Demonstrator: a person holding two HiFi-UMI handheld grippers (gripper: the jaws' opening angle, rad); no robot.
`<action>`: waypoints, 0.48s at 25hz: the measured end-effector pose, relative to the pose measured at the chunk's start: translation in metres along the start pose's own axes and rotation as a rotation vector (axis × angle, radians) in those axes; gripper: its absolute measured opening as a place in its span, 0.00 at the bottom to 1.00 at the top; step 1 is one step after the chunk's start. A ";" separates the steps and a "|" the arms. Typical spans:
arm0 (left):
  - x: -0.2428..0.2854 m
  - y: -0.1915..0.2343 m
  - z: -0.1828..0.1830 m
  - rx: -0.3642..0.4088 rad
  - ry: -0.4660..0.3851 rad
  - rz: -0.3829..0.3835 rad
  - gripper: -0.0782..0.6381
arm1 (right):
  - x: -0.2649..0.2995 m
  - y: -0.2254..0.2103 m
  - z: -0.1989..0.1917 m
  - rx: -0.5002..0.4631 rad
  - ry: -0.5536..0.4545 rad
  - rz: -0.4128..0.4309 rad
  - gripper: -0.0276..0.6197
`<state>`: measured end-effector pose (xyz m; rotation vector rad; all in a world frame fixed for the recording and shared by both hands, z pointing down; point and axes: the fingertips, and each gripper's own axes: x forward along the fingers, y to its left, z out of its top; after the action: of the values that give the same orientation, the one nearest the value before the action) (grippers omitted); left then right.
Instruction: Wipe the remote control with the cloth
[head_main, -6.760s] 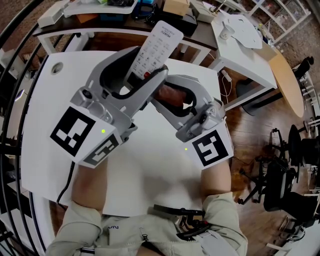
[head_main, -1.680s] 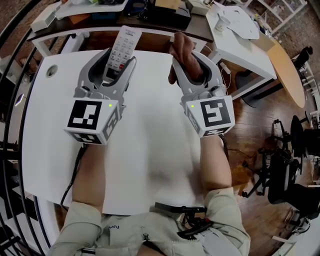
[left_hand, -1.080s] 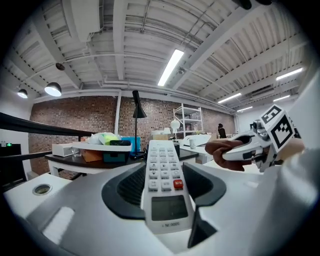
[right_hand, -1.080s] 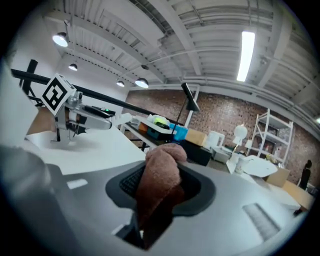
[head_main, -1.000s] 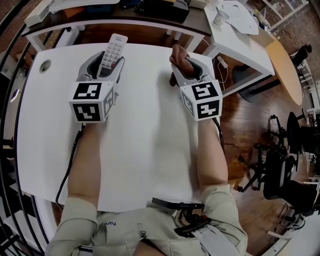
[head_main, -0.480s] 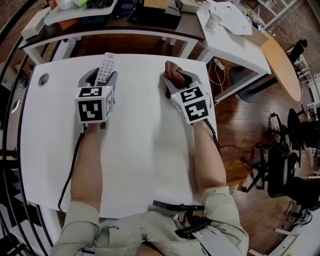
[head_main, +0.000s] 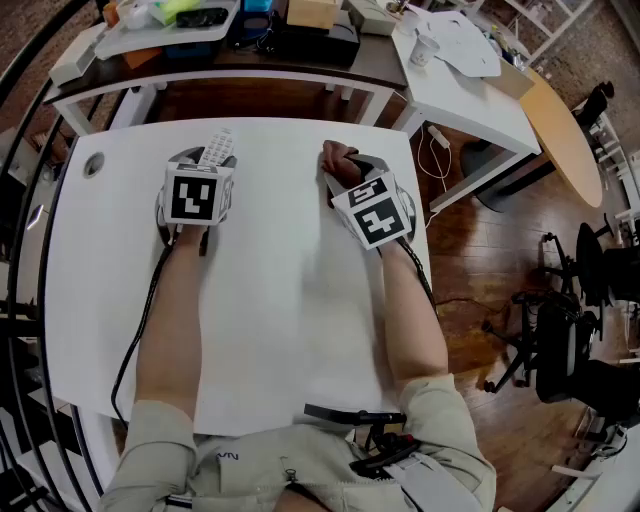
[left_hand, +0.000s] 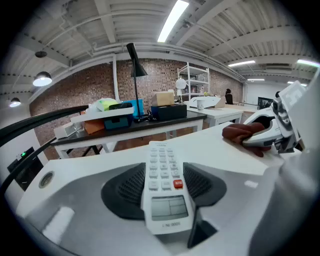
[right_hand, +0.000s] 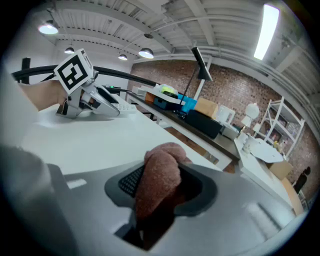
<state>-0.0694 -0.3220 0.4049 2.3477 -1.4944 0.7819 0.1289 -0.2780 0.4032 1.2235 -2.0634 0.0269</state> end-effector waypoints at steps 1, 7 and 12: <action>0.000 0.001 -0.002 -0.003 0.021 -0.003 0.45 | 0.001 0.001 -0.001 -0.005 0.006 0.004 0.28; 0.004 -0.001 -0.005 0.039 0.057 -0.012 0.46 | 0.001 0.003 -0.001 -0.023 0.006 0.012 0.34; -0.003 -0.003 -0.005 0.026 0.009 -0.009 0.48 | -0.006 0.001 -0.001 -0.014 -0.004 0.034 0.45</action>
<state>-0.0694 -0.3161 0.4075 2.3649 -1.4777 0.8128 0.1305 -0.2721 0.4007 1.1813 -2.0840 0.0262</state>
